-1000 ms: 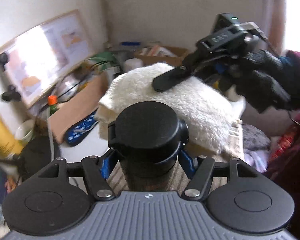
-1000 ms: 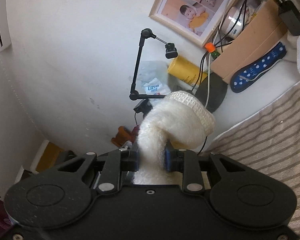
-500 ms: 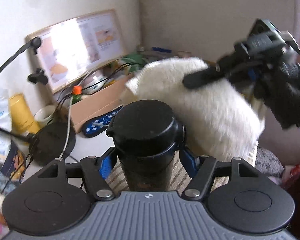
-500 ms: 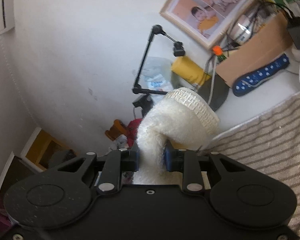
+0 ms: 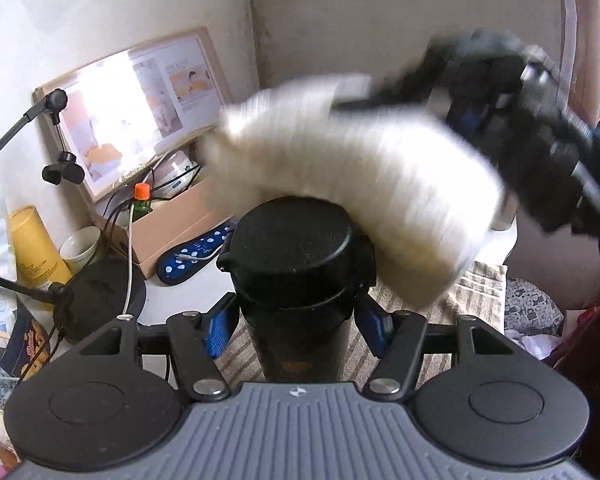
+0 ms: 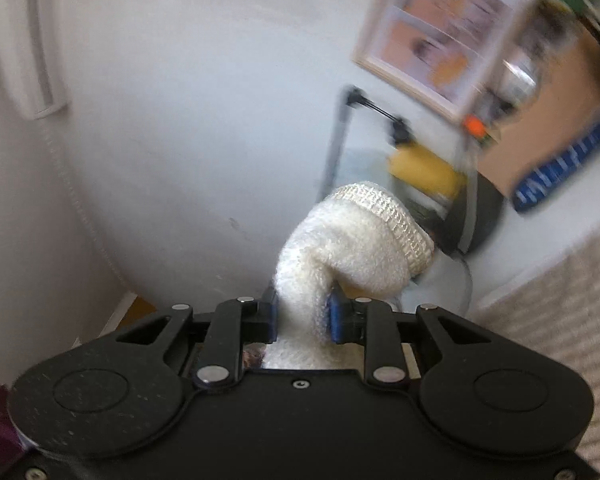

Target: Clean container

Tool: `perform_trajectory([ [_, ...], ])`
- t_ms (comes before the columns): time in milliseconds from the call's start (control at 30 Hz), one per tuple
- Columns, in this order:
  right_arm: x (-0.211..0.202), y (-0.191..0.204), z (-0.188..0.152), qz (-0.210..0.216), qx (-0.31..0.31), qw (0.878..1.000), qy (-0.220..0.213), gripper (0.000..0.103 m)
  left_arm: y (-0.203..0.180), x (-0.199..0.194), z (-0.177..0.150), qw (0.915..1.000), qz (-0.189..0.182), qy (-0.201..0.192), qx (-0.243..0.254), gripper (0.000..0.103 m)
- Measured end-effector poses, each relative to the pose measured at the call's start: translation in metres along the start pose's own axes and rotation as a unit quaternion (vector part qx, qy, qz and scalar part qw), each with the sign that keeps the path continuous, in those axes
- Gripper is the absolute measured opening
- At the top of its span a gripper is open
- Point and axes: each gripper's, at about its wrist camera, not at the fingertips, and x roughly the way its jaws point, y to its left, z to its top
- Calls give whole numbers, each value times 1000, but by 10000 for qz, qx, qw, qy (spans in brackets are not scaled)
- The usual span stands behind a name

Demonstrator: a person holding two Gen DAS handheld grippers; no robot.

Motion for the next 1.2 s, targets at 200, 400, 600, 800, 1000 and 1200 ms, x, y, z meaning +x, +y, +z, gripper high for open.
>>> perform_trajectory([
  [200, 14, -32, -17, -490, 214, 9979, 359, 23, 0, -3, -2, 10000, -3, 5, 1, 62],
  [400, 21, -38, -25, -930, -57, 9932, 696, 23, -1, -3, -2, 10000, 6, 18, 26, 62],
  [600, 32, -45, -25, -1262, -317, 9872, 918, 23, 2, -3, -2, 10000, -38, 26, 39, 62],
  [800, 40, -57, -28, -1720, -606, 9752, 1251, 23, 2, -2, -1, 10000, -58, 40, 68, 62],
  [1000, 61, -60, -45, -2563, -1477, 9372, 1848, 23, 1, -1, 0, 9999, -61, 56, 105, 62],
  [1200, 83, -39, -64, -3056, -2939, 8761, 2294, 23, 3, 0, 1, 9999, -85, 68, 100, 62],
])
